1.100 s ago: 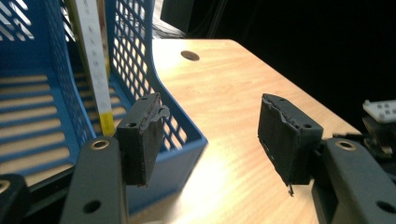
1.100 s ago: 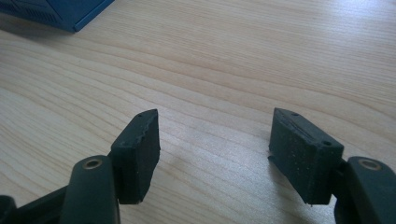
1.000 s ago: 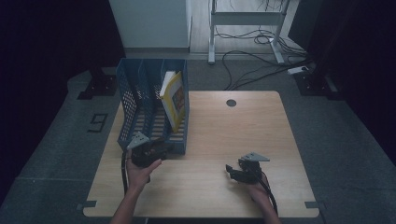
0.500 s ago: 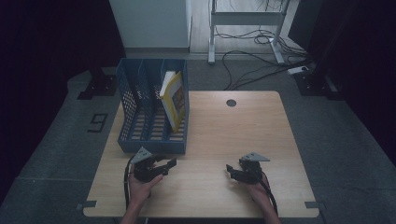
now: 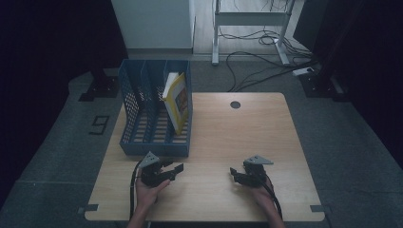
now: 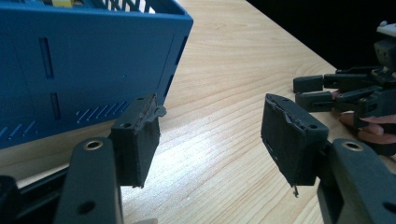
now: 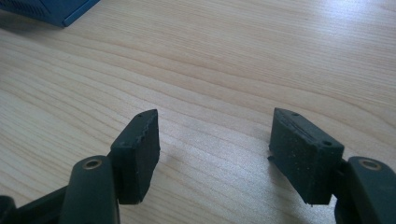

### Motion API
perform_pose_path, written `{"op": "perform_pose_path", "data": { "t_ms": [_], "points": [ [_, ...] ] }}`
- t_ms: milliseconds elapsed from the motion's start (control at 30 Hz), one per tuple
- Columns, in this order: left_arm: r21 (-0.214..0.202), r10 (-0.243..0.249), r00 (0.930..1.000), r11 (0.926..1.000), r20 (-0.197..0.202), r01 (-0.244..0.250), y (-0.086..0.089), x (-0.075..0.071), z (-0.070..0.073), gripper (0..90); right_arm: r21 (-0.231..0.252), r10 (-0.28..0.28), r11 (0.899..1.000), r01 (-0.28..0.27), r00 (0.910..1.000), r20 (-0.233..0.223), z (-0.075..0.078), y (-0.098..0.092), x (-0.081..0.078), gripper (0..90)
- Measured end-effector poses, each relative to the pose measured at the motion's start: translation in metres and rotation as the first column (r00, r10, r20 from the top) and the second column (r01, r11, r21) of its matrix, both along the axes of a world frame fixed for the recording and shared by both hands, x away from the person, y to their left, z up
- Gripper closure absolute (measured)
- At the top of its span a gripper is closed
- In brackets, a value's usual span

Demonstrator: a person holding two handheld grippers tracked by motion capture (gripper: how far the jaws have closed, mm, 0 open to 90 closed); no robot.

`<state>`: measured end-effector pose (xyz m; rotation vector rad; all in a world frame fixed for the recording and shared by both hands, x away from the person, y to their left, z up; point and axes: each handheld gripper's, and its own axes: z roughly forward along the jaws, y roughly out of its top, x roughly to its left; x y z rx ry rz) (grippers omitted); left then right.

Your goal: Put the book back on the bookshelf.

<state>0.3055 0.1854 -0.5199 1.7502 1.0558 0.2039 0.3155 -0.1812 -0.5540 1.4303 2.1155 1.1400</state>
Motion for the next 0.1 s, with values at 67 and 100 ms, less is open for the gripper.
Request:
{"op": "perform_pose_path", "data": {
  "t_ms": [67, 100],
  "points": [
    [0.008, 0.003, 1.0, 1.0, -0.004, -0.003, 0.0, 0.0006, -0.0014, 36.6, -0.005, 0.001, 1.0, -0.001, 1.0, 0.0, 0.0001, 0.0006, 0.0, 32.5],
    [0.008, 0.003, 1.0, 1.0, -0.004, -0.003, 0.0, 0.0006, -0.0014, 36.6, -0.007, 0.001, 1.0, -0.001, 1.0, 0.001, 0.0001, 0.0009, 0.0001, 32.4]
  ]
}}
